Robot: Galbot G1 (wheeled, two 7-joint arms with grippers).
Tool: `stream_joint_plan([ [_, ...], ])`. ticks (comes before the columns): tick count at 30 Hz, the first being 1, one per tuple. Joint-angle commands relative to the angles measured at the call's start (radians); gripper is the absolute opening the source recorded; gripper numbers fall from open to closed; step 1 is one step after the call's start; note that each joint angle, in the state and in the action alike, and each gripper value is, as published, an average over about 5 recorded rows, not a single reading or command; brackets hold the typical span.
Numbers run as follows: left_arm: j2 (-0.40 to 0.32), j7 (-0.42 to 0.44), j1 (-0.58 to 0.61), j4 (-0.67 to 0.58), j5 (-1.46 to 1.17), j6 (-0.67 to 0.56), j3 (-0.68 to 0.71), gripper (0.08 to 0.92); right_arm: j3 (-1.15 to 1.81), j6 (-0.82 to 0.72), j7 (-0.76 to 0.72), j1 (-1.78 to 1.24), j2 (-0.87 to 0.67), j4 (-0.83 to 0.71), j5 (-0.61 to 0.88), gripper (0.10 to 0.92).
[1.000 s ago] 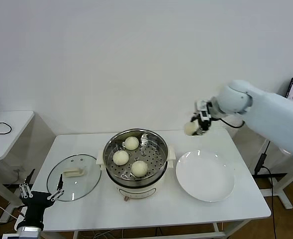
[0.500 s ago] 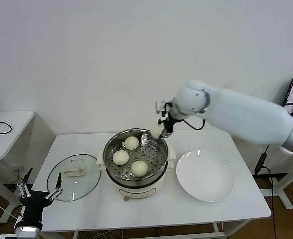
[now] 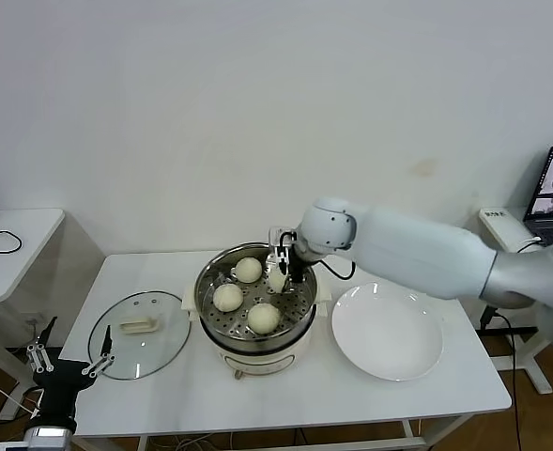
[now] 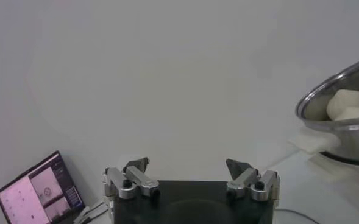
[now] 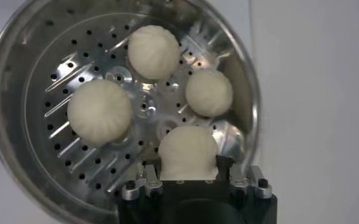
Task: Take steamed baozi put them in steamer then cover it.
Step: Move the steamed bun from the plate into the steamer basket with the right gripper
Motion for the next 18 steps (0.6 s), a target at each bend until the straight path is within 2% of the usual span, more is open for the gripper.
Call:
stream_joint_plan([
  [1, -0.001, 0.0, 0.003, 0.0, 0.0, -0.001, -0.001, 0.823, 0.004, -0.017, 0.027, -0.062, 0.047, -0.031, -0.005, 0.577],
  [10, 0.001, 0.0, 0.001, 0.001, -0.003, -0.001, -0.003, 0.823, 0.004, -0.016, 0.006, -0.036, 0.033, -0.015, -0.021, 0.593],
  [18, 0.011, 0.001, -0.012, 0.01, -0.01, 0.0, -0.002, 0.823, 0.04, 0.008, -0.061, 0.053, -0.054, 0.048, -0.014, 0.79],
])
